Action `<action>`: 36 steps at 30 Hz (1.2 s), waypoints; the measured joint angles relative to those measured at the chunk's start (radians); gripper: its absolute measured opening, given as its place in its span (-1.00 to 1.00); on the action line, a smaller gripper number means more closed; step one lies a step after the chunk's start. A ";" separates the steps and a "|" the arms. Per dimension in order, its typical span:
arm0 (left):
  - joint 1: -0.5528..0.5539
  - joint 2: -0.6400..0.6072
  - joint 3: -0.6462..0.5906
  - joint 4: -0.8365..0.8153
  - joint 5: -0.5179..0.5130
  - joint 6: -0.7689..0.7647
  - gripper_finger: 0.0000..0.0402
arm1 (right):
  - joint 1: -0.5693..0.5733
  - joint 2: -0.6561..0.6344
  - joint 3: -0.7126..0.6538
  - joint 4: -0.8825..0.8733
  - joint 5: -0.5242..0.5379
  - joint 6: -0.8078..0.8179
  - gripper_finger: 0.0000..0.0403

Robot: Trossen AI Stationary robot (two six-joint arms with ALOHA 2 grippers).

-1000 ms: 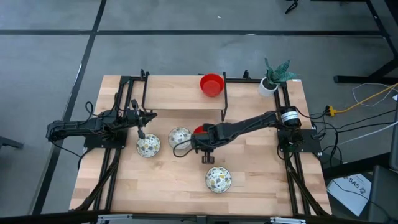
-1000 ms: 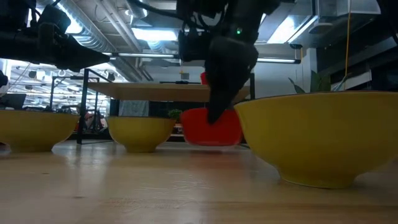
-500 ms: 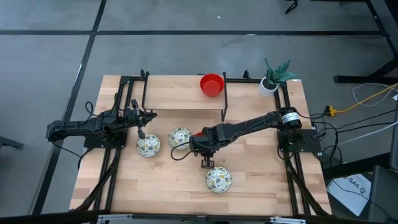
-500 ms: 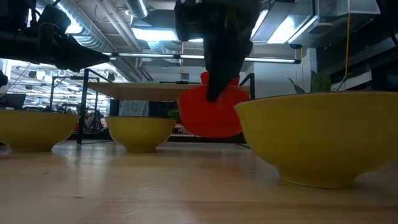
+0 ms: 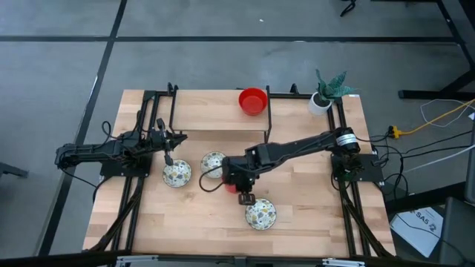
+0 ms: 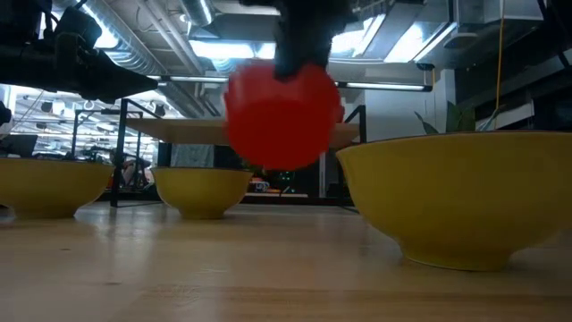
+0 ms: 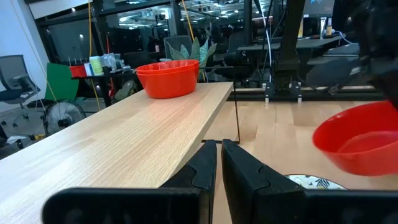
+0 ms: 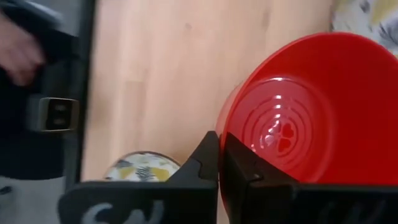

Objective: Pick & Place Mini bowls
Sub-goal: Stack the red bowl on the red bowl on the shelf

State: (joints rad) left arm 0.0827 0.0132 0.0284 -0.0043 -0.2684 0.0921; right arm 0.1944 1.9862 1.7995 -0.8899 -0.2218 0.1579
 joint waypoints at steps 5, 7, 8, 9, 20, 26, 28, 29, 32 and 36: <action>0.000 0.000 0.000 0.000 0.000 0.000 -0.90 | -0.016 0.000 0.076 -0.011 -0.100 -0.011 -0.99; 0.000 0.000 0.000 0.000 0.000 0.000 -0.90 | -0.021 0.000 0.106 -0.017 -0.123 -0.008 -0.99; 0.000 0.000 0.000 0.000 0.000 0.000 -0.90 | -0.022 0.000 0.120 -0.020 -0.132 -0.009 -0.99; 0.000 0.000 0.000 0.000 0.000 0.000 -0.90 | -0.022 0.000 0.134 -0.026 -0.140 -0.011 -0.99; 0.000 0.000 0.000 0.000 0.000 0.000 -0.90 | -0.020 -0.002 0.235 -0.029 -0.202 -0.031 -0.98; 0.000 0.000 0.000 0.000 0.000 0.000 -0.90 | -0.020 -0.002 0.251 -0.028 -0.202 -0.039 -0.97; 0.000 0.000 0.000 0.000 0.000 0.000 -0.90 | -0.020 -0.002 0.251 -0.029 -0.202 -0.039 -0.97; 0.000 0.000 0.000 0.000 0.000 0.000 -0.90 | -0.020 -0.002 0.251 -0.029 -0.202 -0.039 -0.97; 0.000 0.000 0.000 0.000 0.000 0.000 -0.90 | -0.021 -0.002 0.251 -0.028 -0.201 -0.044 -0.97; 0.000 0.000 0.000 0.000 0.000 0.000 -0.90 | -0.021 -0.002 0.251 -0.009 -0.201 -0.065 -0.97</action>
State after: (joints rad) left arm 0.0830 0.0131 0.0285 -0.0043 -0.2681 0.0921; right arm 0.1729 1.9842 2.0502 -0.8993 -0.4225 0.0929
